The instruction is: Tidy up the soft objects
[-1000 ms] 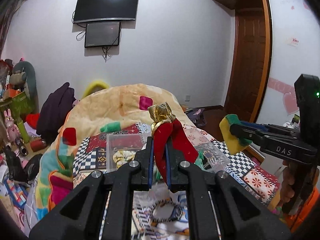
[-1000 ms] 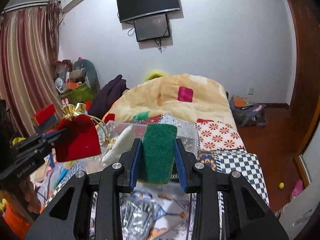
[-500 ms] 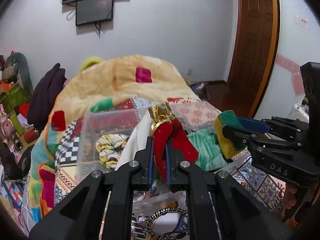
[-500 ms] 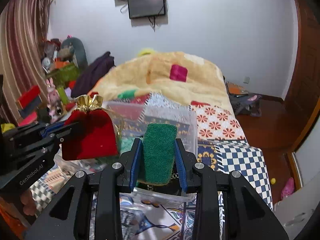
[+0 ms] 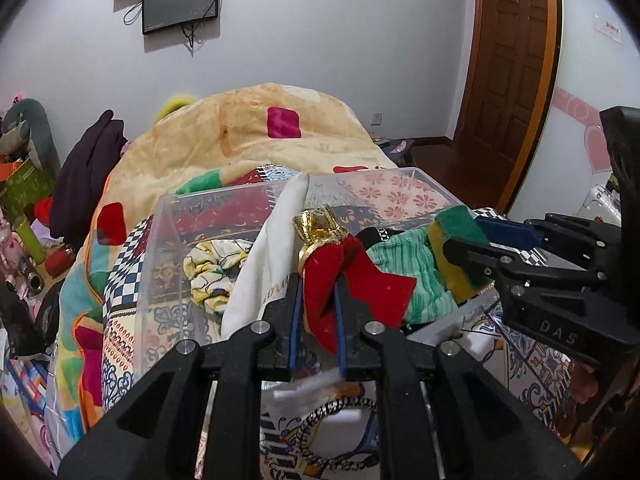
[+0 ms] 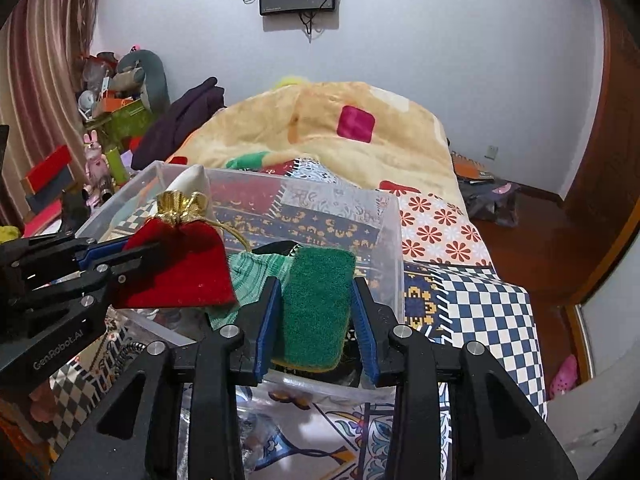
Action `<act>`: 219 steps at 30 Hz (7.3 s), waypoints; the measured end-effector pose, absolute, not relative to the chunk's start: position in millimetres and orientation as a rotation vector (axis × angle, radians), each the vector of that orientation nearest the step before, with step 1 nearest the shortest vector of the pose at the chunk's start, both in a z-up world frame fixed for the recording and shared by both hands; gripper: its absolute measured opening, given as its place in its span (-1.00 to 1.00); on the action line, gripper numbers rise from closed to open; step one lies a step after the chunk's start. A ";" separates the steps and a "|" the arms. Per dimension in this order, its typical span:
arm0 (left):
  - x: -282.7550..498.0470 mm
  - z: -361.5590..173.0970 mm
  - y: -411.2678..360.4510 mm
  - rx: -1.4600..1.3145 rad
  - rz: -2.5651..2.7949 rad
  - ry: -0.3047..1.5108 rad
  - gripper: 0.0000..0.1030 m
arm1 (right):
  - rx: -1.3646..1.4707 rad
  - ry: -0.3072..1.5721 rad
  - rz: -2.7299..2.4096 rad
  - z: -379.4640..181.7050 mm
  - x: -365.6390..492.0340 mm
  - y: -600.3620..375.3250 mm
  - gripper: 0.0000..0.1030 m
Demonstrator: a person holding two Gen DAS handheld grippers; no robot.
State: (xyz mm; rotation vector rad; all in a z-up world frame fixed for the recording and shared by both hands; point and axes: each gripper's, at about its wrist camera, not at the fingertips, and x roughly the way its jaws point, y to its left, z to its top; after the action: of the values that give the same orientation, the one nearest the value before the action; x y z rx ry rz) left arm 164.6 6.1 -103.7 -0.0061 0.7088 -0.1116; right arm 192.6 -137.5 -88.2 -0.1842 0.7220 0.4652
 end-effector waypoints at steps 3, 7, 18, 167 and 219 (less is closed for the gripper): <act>159.1 -99.2 9.5 -0.025 -0.128 0.705 -0.57 | -0.183 0.721 0.471 -84.7 190.7 -138.3 -0.26; 145.6 -89.2 10.3 -0.022 -0.127 0.669 -0.31 | -0.176 0.695 0.480 -76.8 183.3 -141.4 -0.01; 100.9 -53.1 17.7 -0.042 -0.095 0.544 0.41 | -0.133 0.569 0.516 -42.3 148.1 -157.1 0.57; 35.2 21.4 23.7 -0.062 -0.060 0.257 0.96 | -0.021 0.297 0.577 22.2 83.0 -169.9 1.00; 27.1 23.5 18.3 -0.038 -0.077 0.252 1.00 | -0.009 0.292 0.575 25.7 78.9 -176.5 1.00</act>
State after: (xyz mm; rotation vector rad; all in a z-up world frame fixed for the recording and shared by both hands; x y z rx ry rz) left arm 27.1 18.3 23.5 -0.0385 0.2521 -0.0770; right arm 78.9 -176.5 25.7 -0.0087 0.2921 0.5748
